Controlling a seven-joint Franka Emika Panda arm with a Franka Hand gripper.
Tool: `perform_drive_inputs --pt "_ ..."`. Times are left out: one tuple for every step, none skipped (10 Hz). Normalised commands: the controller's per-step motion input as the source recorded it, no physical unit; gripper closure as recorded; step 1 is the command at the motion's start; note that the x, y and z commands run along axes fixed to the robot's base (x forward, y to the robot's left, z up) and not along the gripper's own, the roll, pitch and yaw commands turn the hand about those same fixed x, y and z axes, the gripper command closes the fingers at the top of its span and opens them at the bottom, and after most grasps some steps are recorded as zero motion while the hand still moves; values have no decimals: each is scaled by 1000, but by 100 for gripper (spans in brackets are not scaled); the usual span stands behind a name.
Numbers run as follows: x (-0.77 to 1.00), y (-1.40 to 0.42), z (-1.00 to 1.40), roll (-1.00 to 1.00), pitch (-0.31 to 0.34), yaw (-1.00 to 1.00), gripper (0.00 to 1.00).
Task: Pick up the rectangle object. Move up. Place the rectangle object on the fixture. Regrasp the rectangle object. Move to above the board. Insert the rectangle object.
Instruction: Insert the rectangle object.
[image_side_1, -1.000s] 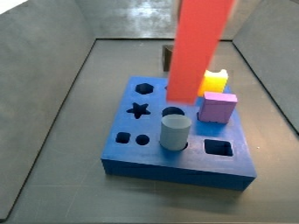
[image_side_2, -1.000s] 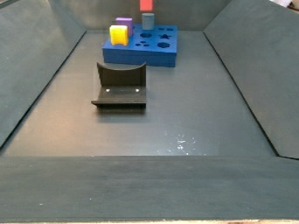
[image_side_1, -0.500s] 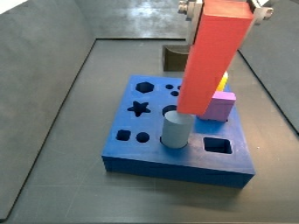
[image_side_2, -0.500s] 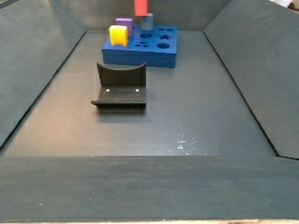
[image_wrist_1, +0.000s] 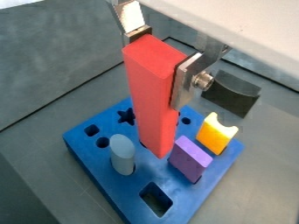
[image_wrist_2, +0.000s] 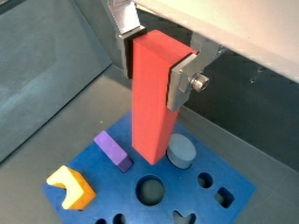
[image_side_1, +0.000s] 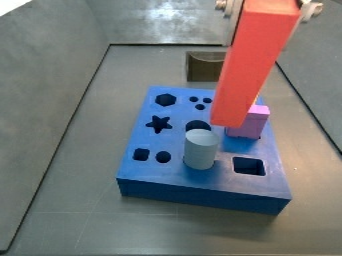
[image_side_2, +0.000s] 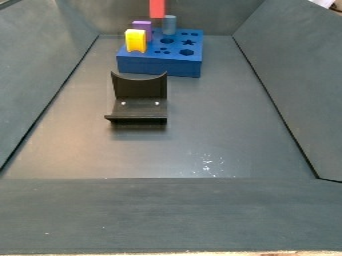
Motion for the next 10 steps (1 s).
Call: perform_drive_inputs --pt "837 69 103 60 106 -194 100" --pt "806 146 114 49 137 -217 100" --pt "809 163 111 57 219 -129 100" --pt "0 0 140 80 13 0 100" --pt "0 -20 0 0 -7 0 100" --pt "746 74 -203 20 331 -97 100" --pt "786 89 -69 0 419 0 100" --pt "757 57 0 -20 411 -11 100" --pt "337 0 0 -3 174 -169 100" --pt "3 -54 -163 -29 0 0 100"
